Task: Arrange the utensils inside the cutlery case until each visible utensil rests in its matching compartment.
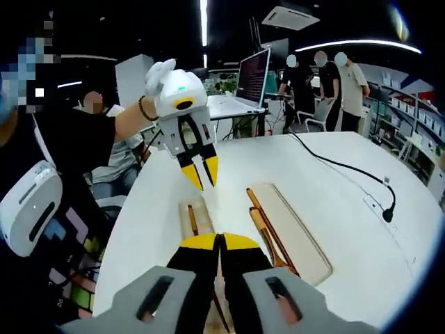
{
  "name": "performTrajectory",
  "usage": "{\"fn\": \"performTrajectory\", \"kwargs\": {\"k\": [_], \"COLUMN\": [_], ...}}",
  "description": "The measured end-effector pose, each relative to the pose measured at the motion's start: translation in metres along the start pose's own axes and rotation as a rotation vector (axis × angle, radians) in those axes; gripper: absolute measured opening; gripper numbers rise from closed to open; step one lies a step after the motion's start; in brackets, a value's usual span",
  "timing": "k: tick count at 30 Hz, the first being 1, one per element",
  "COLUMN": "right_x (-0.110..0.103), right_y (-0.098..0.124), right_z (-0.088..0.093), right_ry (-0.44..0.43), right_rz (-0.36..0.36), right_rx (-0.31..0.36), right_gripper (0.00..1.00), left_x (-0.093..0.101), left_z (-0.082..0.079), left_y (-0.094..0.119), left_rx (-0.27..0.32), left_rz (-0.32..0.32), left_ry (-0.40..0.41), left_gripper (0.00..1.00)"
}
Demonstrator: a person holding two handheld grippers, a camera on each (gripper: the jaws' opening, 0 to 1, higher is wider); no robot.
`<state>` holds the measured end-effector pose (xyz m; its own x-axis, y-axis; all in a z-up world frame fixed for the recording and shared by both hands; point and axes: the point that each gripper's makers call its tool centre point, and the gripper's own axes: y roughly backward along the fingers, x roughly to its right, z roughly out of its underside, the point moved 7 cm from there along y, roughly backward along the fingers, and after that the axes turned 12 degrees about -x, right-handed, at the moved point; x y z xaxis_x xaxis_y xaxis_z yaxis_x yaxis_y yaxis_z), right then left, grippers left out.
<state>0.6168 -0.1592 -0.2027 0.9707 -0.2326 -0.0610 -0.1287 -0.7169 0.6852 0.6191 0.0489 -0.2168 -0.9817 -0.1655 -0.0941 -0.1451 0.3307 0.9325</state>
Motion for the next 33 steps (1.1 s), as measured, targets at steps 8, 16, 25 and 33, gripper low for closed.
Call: {"fn": "performTrajectory", "kwargs": {"k": [8,16,25,33], "right_x": [0.035,0.057,0.066,0.072], "right_y": [0.005,-0.007,-0.037,-0.063], "right_z": [0.002,0.008,0.011,0.015], "right_ry": [0.033,0.081,0.056,0.035], "right_rz": [0.107,0.168,0.092,0.03], "right_rx": [-0.09,-0.209,-0.271,-0.329], "right_gripper": [0.02,0.05,0.06,0.06], "left_x": [-0.024,-0.047,-0.057,-0.063], "left_z": [-0.005,-0.003,-0.006,-0.003], "left_y": [-0.009,-0.03,-0.045,-0.057], "left_rx": [-0.01,-0.081,-0.121,-0.148], "left_rz": [-0.057,-0.115,-0.073,-0.042], "left_ry": [-0.006,-0.038,-0.027,-0.022], "left_gripper": [0.16,0.16,0.12,0.12]}}
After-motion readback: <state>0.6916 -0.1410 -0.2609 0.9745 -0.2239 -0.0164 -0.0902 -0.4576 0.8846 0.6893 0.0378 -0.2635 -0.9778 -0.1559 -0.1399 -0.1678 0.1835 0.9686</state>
